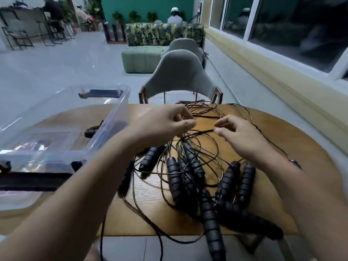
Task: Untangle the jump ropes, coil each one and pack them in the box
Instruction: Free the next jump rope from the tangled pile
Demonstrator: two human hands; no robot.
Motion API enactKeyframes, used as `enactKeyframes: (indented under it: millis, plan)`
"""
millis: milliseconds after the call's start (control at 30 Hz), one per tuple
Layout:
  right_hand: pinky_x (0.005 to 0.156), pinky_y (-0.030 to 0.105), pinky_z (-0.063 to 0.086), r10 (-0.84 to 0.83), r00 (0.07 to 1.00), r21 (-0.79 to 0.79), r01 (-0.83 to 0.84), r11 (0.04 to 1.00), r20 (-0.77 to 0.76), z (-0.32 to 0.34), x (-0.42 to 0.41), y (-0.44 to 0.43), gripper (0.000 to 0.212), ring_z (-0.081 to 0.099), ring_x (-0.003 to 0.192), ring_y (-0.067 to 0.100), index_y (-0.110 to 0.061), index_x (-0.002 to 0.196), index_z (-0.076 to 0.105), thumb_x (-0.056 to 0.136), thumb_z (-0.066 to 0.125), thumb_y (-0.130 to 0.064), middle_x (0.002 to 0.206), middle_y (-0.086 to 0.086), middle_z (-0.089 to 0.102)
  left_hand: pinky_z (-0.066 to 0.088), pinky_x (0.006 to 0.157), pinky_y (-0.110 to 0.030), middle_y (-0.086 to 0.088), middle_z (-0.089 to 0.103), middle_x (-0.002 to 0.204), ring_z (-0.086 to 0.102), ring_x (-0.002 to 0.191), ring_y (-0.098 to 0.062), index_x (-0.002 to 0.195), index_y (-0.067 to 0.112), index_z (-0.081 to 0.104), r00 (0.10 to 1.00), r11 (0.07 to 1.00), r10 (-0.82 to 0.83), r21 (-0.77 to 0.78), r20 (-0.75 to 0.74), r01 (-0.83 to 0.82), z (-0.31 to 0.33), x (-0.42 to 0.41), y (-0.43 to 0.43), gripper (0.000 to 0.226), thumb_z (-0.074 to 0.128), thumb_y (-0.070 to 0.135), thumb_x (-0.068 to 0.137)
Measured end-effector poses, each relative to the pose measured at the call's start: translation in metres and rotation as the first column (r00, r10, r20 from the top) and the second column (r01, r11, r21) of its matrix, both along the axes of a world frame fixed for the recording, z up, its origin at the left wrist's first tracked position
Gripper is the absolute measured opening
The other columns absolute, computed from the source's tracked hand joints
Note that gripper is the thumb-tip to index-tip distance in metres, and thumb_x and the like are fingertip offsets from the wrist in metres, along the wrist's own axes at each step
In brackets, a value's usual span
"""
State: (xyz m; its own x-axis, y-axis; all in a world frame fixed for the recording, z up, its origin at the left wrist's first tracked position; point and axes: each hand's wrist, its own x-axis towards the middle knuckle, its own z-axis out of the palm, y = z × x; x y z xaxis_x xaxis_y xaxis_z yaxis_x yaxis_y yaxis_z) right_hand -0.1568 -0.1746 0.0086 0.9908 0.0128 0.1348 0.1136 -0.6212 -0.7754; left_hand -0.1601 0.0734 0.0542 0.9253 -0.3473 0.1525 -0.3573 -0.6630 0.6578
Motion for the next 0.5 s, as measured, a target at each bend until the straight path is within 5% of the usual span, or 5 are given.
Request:
enactKeyframes:
  millis: [167,300,500]
  plan:
    - [0.081,0.028,0.047,-0.129,0.988,-0.246,0.105,0.963,-0.084,-0.012,-0.01,-0.064,0.014,0.065,0.106,0.015,-0.023,0.115,0.069,0.102,0.067,-0.024,0.109,-0.008,0.071,0.063,0.084,-0.031,0.014,0.073,0.097,0.068,0.088,0.002,0.109,0.032,0.07,0.998,0.992,-0.059,0.111,-0.02,0.06,-0.05,0.001,-0.035,0.017,0.065,0.046,0.101]
    - [0.093,0.034,0.05,-0.288,0.955,-0.436,0.229,0.87,-0.073,-0.026,-0.009,-0.113,0.027,0.063,0.11,0.023,-0.02,0.121,0.069,0.094,0.073,-0.027,0.118,0.003,0.069,0.059,0.082,-0.03,0.014,0.073,0.092,0.066,0.086,0.002,0.105,0.031,0.072,0.997,0.984,-0.064,0.171,0.047,0.055,-0.08,0.001,-0.042,0.014,0.068,0.043,0.099]
    - [0.101,0.051,0.053,-0.508,0.831,-0.694,0.229,0.683,-0.225,-0.049,-0.017,-0.163,0.098,0.056,0.126,0.034,-0.016,0.145,0.048,0.073,0.081,-0.073,0.145,0.012,0.049,0.053,0.078,-0.022,0.017,0.07,0.09,0.064,0.085,0.003,0.1,0.029,0.073,0.98,0.981,-0.096,0.182,0.174,0.064,-0.097,0.004,-0.043,0.008,0.073,0.036,0.096]
